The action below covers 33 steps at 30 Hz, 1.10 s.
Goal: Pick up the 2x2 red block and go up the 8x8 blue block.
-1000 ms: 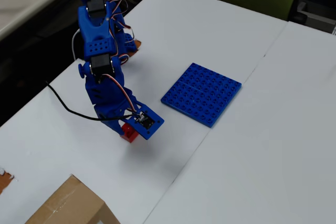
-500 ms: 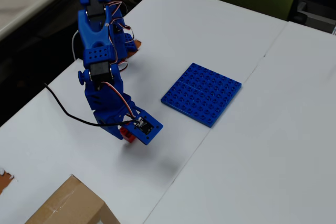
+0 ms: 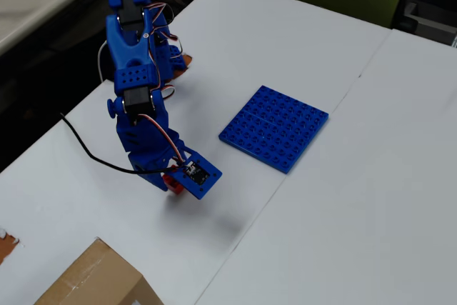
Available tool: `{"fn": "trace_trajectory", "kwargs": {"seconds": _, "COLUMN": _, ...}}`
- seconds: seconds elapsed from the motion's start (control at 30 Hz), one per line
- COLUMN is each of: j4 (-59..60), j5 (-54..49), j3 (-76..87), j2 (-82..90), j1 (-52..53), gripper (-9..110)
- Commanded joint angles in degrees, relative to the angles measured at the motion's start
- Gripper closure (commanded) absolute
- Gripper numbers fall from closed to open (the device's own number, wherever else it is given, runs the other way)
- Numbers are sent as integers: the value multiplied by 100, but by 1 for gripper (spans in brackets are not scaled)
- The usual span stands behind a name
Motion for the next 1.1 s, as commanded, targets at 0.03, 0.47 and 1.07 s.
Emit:
{"fn": "trace_trajectory", "kwargs": {"seconds": 0.03, "j4": -53, "j5": 53, "j3": -132, "j2": 35, "j1": -53, "gripper": 94}}
{"fn": "trace_trajectory", "kwargs": {"seconds": 0.47, "j4": 404, "j5": -176, "j3": -264, "j2": 712, "j1": -316, "gripper": 101}}
{"fn": "trace_trajectory", "kwargs": {"seconds": 1.07, "j4": 1819, "j5": -1239, "j3": -888, "j2": 2417, "j1": -1556, "gripper": 101}}
